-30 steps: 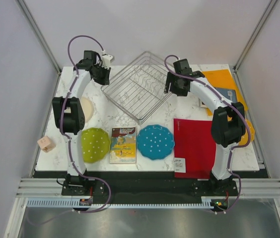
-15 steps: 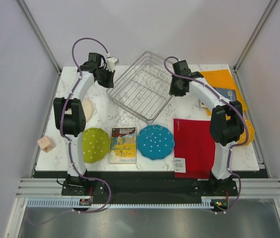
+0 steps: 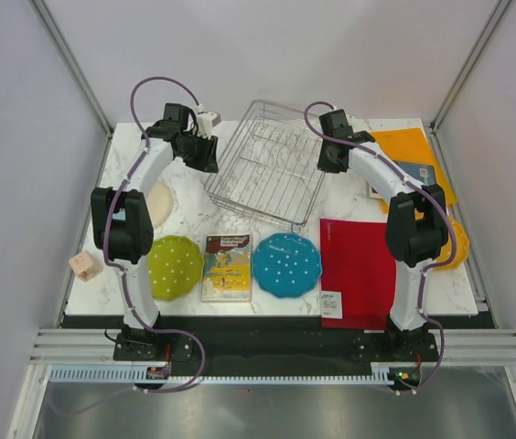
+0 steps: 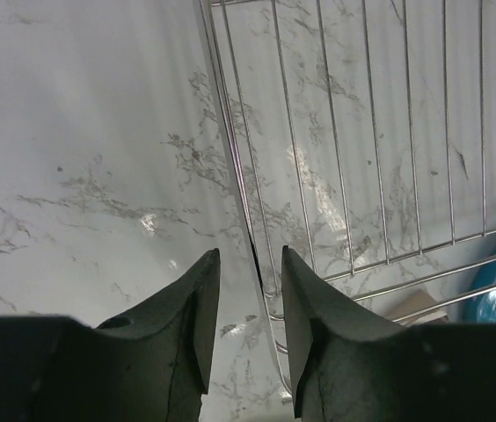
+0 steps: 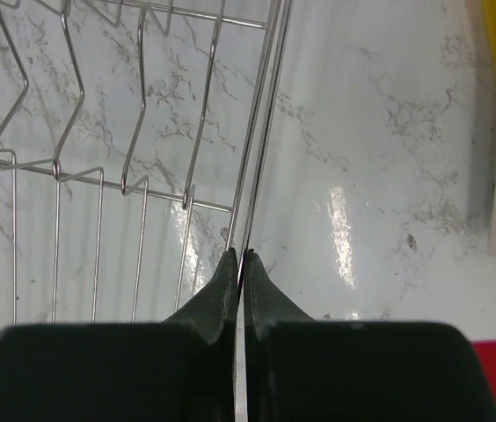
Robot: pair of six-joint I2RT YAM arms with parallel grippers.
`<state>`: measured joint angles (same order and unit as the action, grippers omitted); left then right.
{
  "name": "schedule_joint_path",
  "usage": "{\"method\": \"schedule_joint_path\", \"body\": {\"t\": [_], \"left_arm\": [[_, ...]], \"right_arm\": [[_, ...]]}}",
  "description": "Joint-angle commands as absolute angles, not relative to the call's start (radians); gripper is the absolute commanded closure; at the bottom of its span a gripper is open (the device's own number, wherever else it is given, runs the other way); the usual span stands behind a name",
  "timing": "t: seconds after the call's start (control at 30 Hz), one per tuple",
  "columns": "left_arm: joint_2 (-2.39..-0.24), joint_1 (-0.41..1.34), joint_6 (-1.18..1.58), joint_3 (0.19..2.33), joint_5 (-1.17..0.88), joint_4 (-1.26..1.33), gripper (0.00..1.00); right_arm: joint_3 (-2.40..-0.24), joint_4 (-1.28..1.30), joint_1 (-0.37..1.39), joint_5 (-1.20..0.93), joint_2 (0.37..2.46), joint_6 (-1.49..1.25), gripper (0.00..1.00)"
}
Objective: Load the plates into the dish rack
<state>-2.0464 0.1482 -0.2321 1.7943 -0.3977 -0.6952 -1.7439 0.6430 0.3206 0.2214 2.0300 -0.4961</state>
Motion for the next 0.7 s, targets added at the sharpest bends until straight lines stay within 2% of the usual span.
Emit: {"method": "schedule_joint_path", "body": {"t": [0.0, 0.37, 0.67], "left_arm": [[-1.965, 0.169, -0.160, 1.773, -0.463, -0.683, 0.58], [-2.036, 0.218, -0.153, 1.858, -0.456, -0.676, 0.61], [-2.100, 0.250, -0.163, 1.914, -0.420, -0.673, 0.61]], "right_arm": [[-1.786, 0.634, 0.316, 0.276, 2.045, -0.370, 1.00], [-1.951, 0.578, 0.295, 0.291, 2.143, -0.268, 1.00], [-1.982, 0.557, 0.253, 0.296, 2.190, -0.275, 1.00]]}}
